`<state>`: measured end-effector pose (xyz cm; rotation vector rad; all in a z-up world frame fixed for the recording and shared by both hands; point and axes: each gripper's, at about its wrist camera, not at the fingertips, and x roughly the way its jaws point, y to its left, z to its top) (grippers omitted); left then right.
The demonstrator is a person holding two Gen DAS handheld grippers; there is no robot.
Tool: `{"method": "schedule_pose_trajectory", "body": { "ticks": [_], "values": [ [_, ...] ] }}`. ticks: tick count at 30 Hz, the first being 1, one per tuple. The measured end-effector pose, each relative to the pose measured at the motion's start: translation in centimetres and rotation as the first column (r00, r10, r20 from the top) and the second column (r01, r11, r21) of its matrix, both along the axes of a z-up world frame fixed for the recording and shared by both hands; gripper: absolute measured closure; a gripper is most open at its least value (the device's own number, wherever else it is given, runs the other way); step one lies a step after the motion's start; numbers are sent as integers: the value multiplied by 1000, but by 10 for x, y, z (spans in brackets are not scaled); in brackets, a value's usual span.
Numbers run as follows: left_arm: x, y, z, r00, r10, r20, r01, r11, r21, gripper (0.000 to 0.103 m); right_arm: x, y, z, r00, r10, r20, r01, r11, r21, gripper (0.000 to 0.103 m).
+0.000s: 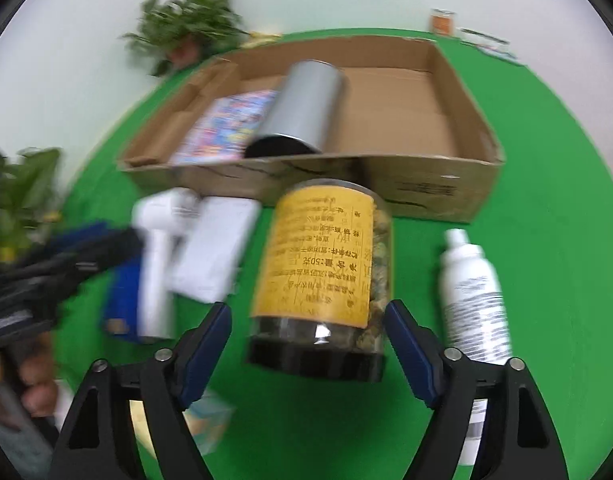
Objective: Organize rigid objects
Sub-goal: 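Reach both grippers to the yellow-labelled jar and grasp its sides, then lift the yellow-labelled jar and lower it into the box beside the cylinder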
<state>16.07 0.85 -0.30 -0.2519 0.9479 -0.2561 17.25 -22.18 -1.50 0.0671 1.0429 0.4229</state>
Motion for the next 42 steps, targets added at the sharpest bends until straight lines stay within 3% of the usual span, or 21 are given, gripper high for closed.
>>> {"method": "schedule_pose_trajectory", "body": {
  "ticks": [3,6,8,10,16,21,26,37,42],
  "values": [
    [10,-3,-9,995,-68,-76,59,992,-108,13,2,-12,8,1000,1,-14,1,993,119,10],
    [16,-8,-15,985,-120,-122,97,978,-183,13,13,-26,1,997,-33,-75,43,988,146,10],
    [21,-10,-20,973,-160,-165,106,950,-294,14,21,-37,-8,989,-46,-138,68,984,164,14],
    [24,-13,-21,968,-178,-176,110,935,-338,14,24,-35,-13,987,-37,-157,62,986,155,16],
    [43,-38,-31,938,-254,-237,153,914,-375,14,32,-20,-33,981,-7,-195,31,992,125,23],
    [57,-52,-43,917,-272,-293,163,923,-348,15,28,6,-33,979,75,-187,-43,985,170,25],
    [66,-58,-50,901,-281,-331,169,929,-329,22,34,3,-40,972,53,-231,-2,976,218,24],
    [62,-52,-52,894,-302,-331,179,918,-353,24,41,8,-47,962,51,-268,10,974,225,17],
    [57,-56,-63,872,-320,-371,154,898,-413,24,46,-6,-57,939,37,-342,64,958,280,16]
  ]
}}
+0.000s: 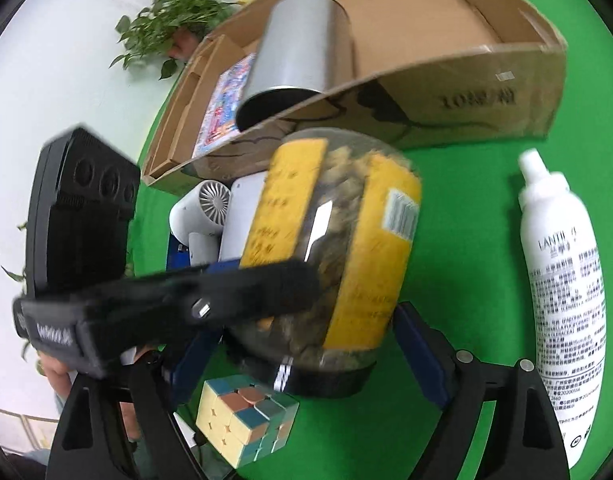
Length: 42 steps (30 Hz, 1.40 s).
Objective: Organize rigid objects
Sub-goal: 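Lift the yellow-labelled jar and lower it into the box beside the cylinder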
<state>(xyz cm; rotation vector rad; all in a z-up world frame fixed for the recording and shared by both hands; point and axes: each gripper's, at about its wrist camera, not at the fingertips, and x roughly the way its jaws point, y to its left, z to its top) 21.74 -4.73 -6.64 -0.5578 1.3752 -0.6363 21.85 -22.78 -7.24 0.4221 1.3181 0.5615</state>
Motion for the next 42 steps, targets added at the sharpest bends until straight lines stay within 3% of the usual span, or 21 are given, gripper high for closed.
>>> {"method": "schedule_pose_trajectory", "body": {
  "ticks": [3,11,16,20,26,30,34,42],
  "values": [
    [-6,1,-6,999,15,-37,-16,999,-35,24,0,-2,-7,1000,2,-17,-1,1000,8,16],
    [-7,0,-1,1000,10,-18,-10,1000,-27,24,-3,16,-2,999,16,43,-13,997,-75,17],
    [-11,-3,32,995,18,95,-17,1000,-12,24,-10,17,27,992,12,123,-4,998,-64,18],
    [-4,-6,74,977,22,210,-22,1000,-1,24,-3,18,69,973,39,226,-24,997,-71,18],
    [49,-20,119,952,-3,307,-7,999,31,24,41,11,119,946,77,315,-51,995,-91,18],
    [82,-37,126,956,-15,292,3,999,41,24,89,-1,134,949,97,301,-70,993,-100,18],
    [107,-40,113,968,-22,250,11,999,43,24,129,-13,130,963,96,253,-72,992,-104,18],
    [143,-53,67,993,-40,113,31,997,76,27,173,-23,75,984,85,157,-60,986,-153,18]
  ]
}}
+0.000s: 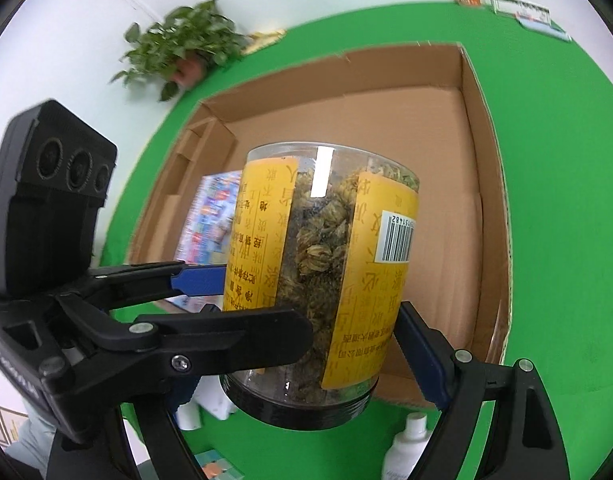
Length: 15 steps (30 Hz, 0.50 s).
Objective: Organize rigid objects
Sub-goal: 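Lift the yellow-labelled jar and lower it into the box beside the cylinder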
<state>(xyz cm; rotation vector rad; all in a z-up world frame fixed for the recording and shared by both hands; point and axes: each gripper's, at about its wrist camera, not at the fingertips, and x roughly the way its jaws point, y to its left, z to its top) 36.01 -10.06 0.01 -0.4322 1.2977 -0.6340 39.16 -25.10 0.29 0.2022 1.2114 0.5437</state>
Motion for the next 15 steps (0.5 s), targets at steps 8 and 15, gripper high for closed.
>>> {"method": "schedule_pose_trajectory", "body": {
  "ticks": [8,15],
  "values": [
    [4,-6,11,997,-18,74,12,997,79,32,8,3,-42,999,6,-48,-12,992,-122,18],
    [-10,22,18,992,23,122,-36,994,101,32,-4,16,-46,997,-10,-78,-6,981,-196,15]
  ]
}}
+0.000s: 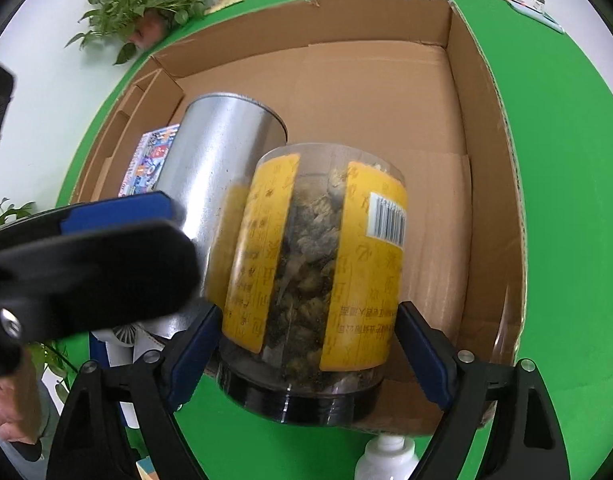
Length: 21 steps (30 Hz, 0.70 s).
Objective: Organize rigid objects
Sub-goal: 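Lift the yellow-labelled jar and lower it into the box beside the cylinder, then open both grippers and withdraw them from the jar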
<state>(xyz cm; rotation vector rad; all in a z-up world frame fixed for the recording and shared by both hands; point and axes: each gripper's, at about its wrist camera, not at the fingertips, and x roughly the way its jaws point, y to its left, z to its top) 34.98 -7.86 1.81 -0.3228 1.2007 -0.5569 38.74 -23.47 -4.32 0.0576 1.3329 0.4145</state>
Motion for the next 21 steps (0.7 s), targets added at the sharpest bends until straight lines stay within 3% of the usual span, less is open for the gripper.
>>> {"method": "schedule_pose_trajectory", "body": {
  "ticks": [5,8,13,16,19,21],
  "values": [
    [-17,24,14,998,40,54,-39,999,-17,32,-20,2,14,1000,14,20,-15,1000,19,14],
    [-30,36,19,995,65,80,-65,998,-8,32,-25,-6,22,999,-18,47,17,1000,24,31],
    [-45,46,28,988,100,119,-99,995,-9,32,-40,-5,27,994,-46,103,46,999,2,32],
    [-62,51,40,965,144,219,-157,987,40,32,-52,-2,30,990,-61,125,64,998,-15,31],
    [-85,55,51,923,184,338,-232,967,108,29,-66,-9,40,978,-113,174,106,993,48,31],
    [-105,56,56,878,207,432,-314,930,193,22,-91,-14,52,953,-169,252,151,984,91,17]
  ]
}}
